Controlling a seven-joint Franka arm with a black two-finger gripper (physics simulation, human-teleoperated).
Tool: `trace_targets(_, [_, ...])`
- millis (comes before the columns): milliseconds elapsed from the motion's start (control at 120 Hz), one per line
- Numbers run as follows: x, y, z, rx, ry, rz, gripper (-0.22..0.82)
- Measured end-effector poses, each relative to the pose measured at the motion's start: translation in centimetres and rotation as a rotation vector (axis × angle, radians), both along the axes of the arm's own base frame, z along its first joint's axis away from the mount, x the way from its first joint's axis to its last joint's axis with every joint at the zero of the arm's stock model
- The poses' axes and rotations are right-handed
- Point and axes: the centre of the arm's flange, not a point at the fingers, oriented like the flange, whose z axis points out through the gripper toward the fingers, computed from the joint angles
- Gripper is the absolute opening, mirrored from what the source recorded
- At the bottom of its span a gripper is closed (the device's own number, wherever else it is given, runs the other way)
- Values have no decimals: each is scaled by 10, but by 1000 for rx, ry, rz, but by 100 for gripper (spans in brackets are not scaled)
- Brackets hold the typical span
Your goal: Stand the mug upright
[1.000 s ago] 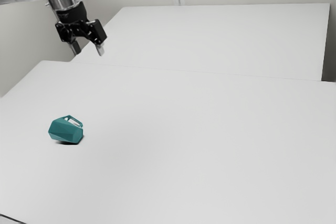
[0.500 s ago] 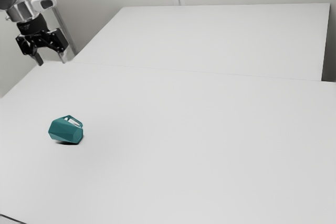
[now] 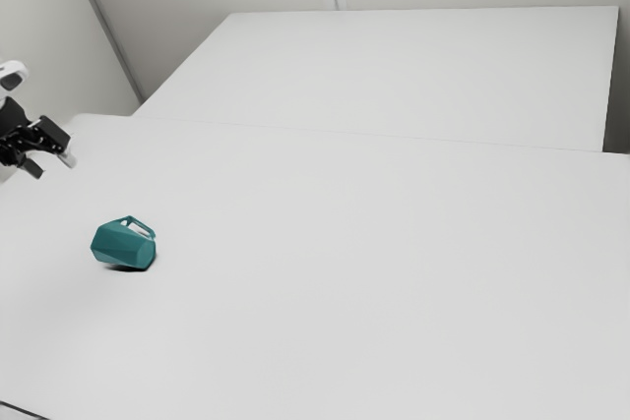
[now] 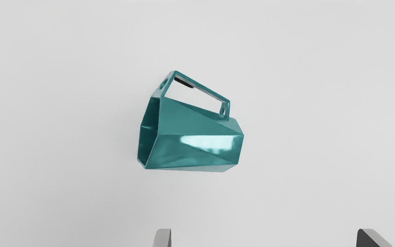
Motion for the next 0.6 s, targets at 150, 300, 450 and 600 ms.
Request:
trace_targets(150, [-27, 35, -20, -34, -80, -3, 59])
trace_targets(300, [-53, 62, -45, -79, -148, -9, 59])
trace_targets(450, [-82, 85, -70, -111, -195, -12, 59])
trace_targets(600, [-104, 99, -94, -142, -234, -31, 59])
